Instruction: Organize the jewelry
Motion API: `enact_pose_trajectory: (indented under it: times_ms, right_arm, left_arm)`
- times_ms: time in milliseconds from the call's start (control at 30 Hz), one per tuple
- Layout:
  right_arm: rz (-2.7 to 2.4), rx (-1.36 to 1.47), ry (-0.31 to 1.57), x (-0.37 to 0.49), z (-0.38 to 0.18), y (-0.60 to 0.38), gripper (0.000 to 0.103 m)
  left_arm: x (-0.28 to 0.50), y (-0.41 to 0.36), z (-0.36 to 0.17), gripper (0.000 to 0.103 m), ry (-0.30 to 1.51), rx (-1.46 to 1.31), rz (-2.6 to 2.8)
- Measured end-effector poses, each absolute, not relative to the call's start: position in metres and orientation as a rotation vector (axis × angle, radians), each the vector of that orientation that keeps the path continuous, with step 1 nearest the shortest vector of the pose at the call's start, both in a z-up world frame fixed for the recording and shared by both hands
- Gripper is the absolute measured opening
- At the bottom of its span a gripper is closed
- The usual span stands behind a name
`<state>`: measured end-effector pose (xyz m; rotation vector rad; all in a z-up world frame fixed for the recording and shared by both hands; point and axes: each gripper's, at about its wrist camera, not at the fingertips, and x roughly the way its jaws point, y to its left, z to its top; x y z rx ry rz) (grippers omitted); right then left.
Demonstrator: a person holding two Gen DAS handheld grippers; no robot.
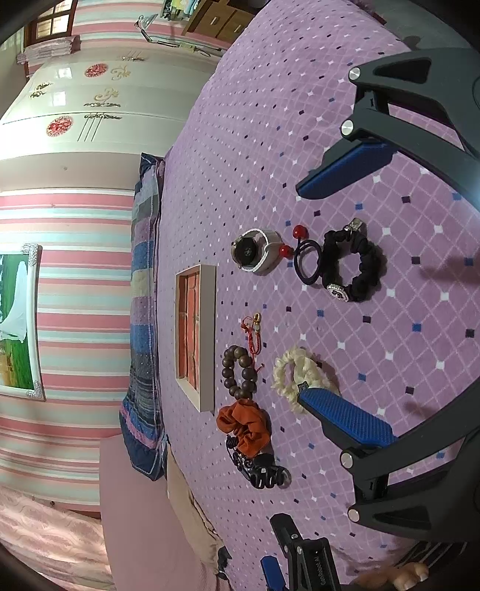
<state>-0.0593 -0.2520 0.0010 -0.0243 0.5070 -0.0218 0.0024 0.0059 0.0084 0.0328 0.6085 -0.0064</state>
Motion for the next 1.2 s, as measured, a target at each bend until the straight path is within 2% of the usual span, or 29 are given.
enact_pose_trajectory:
  times_ms: [1200]
  right_arm:
    - [-0.023,-0.023,0.493,-0.0639,0.0078,-0.2480,0.099]
  left_arm:
    - [-0.0024,0.0087,0.0158,0.099,0.570,0.025,0.000]
